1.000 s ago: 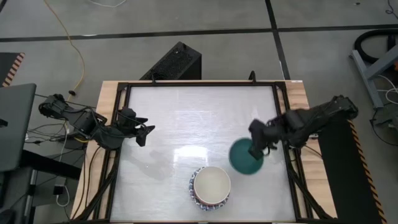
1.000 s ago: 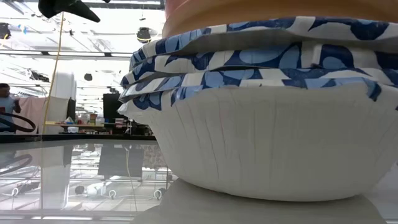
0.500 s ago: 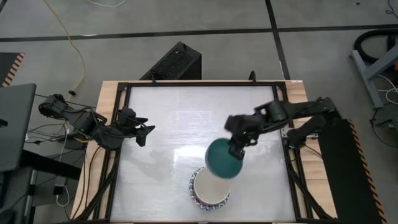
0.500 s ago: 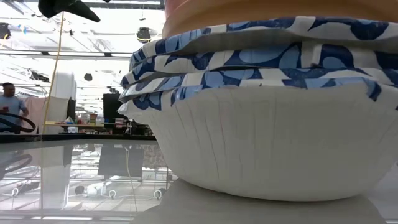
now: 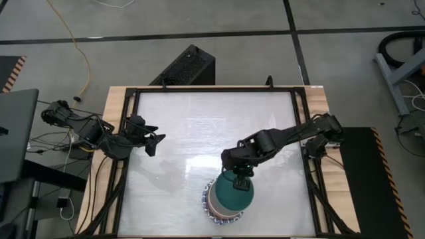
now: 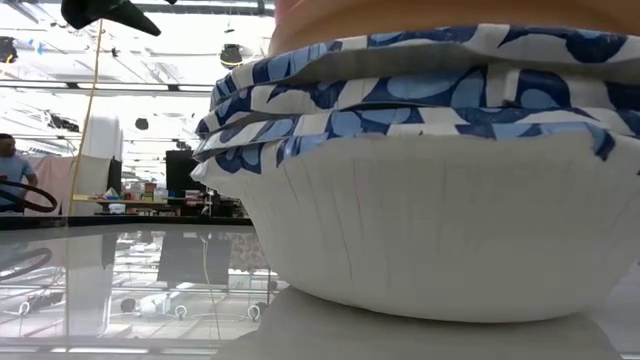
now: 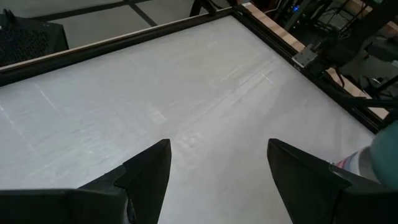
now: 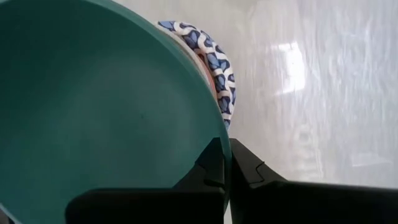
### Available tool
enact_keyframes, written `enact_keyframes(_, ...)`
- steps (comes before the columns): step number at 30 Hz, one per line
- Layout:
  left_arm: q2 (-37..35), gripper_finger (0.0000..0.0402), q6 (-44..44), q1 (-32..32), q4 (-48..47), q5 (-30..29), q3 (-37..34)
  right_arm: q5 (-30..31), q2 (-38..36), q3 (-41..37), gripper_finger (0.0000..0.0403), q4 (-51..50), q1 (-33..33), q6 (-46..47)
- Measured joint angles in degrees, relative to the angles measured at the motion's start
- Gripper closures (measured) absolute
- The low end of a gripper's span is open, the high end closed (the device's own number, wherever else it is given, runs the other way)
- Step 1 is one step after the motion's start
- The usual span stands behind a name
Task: Nest bowls inside each other by size order
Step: Stack the green bowl on top of the white bowl
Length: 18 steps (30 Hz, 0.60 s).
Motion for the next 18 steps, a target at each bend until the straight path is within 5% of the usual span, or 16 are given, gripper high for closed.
enact_keyframes(18, -0.02, 0.0146, 0.04, -0.02, -0.90, 0.02, 0.00, -4.17, 0.72, 0.07, 0.0371, 4.75, -0.67, -2.96)
